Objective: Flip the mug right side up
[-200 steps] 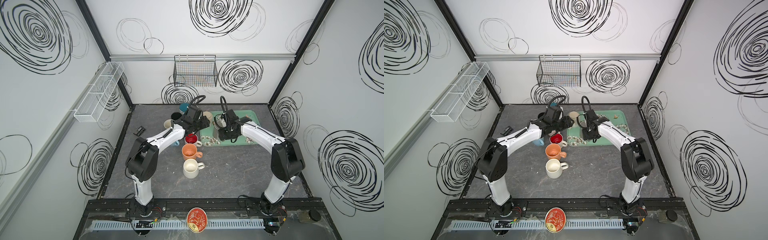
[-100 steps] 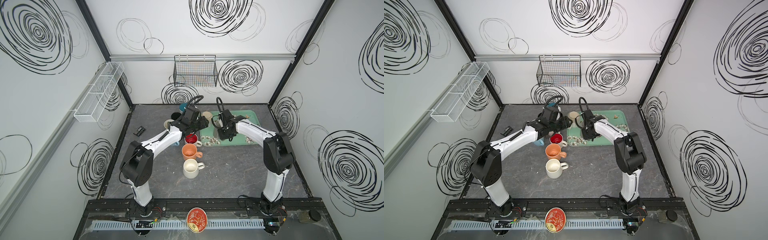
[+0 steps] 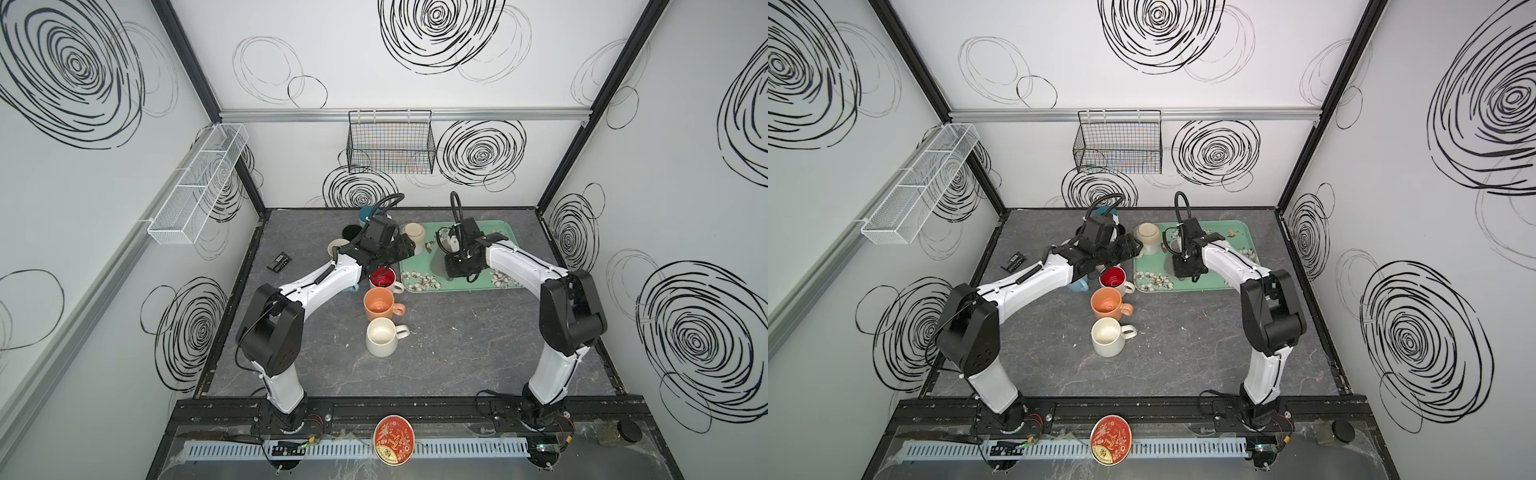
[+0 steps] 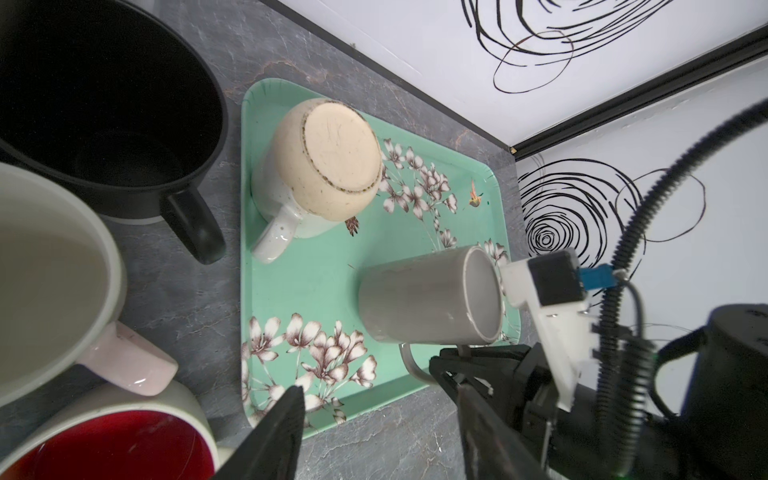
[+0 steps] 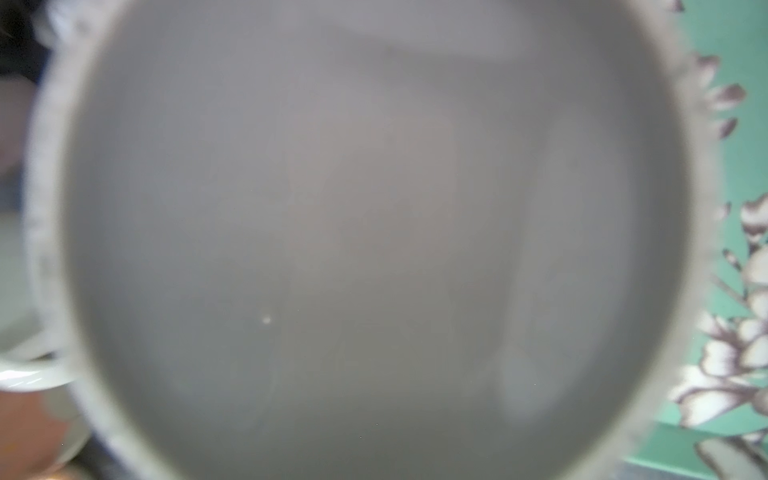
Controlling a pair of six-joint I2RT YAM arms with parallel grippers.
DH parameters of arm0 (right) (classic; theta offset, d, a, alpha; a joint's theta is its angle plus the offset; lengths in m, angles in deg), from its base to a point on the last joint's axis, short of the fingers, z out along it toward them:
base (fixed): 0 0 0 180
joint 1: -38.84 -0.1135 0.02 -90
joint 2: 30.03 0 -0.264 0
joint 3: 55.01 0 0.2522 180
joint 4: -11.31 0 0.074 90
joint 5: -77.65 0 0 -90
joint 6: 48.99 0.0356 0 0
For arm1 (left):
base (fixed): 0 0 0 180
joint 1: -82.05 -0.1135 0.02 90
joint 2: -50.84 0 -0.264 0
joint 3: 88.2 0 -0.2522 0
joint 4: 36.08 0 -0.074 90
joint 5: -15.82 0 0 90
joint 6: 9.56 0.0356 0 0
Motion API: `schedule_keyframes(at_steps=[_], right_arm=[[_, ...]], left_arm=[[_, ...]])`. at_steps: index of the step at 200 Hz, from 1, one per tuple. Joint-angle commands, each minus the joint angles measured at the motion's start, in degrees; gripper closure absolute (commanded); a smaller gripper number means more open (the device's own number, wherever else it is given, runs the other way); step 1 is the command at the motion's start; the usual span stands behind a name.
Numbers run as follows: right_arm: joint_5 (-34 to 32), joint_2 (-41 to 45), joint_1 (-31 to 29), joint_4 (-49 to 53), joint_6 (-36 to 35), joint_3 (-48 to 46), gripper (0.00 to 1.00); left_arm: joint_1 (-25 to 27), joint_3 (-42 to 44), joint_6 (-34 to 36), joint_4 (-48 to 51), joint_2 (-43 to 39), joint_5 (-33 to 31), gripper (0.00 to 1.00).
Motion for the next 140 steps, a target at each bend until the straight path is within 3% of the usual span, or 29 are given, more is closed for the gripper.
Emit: schedule_keyframes(at_steps=[1,28,60,140], right_arm=[[10.8,7.4,3.7,-12.6,6.2,-1.5,1.0],[18.3,9.1,6.1,-17.9,10.5,-2.9,1.0],[23.9,10.6,7.3,-23.2,14.8,-2.8,1.0],[40.1,12.4,7.4,-42.1,25.5,-0.5,1.0]], left_arm=[[-1.2,1.8,-1.8,-7.0,-3.1,1.6,0.36],[-1.9,5.3,-4.4,-15.4,-4.8,4.8,0.35],[-2.9,11.4,-13.9,-29.5,-4.7,10.4,0.34],[-2.4,14.7,-28.1,-51.5,-1.9,12.8,0.34]])
